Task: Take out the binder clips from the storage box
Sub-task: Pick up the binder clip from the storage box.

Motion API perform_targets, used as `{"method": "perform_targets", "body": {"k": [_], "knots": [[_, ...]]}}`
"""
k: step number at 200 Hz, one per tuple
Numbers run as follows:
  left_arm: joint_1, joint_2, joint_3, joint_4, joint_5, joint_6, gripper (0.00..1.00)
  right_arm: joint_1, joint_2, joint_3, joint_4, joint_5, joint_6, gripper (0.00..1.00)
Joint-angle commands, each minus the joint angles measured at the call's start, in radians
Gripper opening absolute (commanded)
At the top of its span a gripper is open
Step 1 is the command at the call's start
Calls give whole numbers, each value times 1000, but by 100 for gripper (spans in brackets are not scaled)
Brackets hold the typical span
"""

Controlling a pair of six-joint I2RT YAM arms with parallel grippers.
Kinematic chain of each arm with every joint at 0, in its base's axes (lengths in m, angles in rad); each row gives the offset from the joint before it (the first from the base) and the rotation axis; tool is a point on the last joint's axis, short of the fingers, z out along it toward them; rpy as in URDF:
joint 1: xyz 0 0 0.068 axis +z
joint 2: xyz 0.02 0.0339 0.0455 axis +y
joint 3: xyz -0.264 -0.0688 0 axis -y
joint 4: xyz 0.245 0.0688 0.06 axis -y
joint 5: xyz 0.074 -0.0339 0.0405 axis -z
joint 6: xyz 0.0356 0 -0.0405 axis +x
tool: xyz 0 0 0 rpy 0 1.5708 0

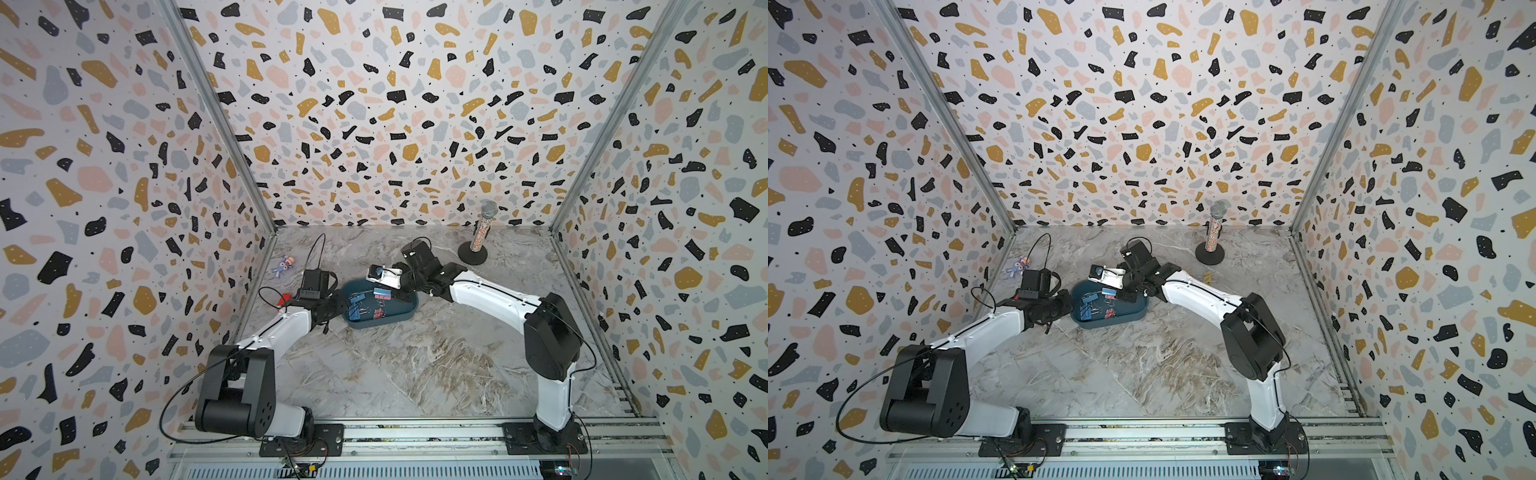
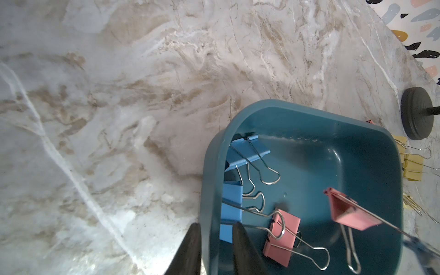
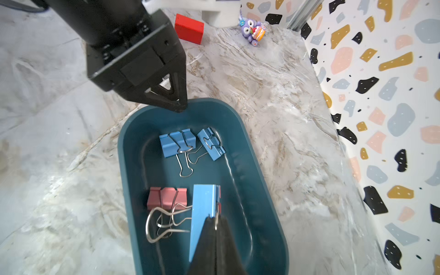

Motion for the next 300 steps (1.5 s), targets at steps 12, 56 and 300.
{"method": "perform_targets", "body": {"k": [12,56,300], "knots": [[6,-10,-10,18,7,-9,27,-49,-87,-49,-9,-47,-13,0],[7,-17,-15,19,9,-9,27,-50,-27,-45,25,-60,6,0],[7,-2,-16,23,9,-3,27,-51,150,77,-162,-210,12,0]]}}
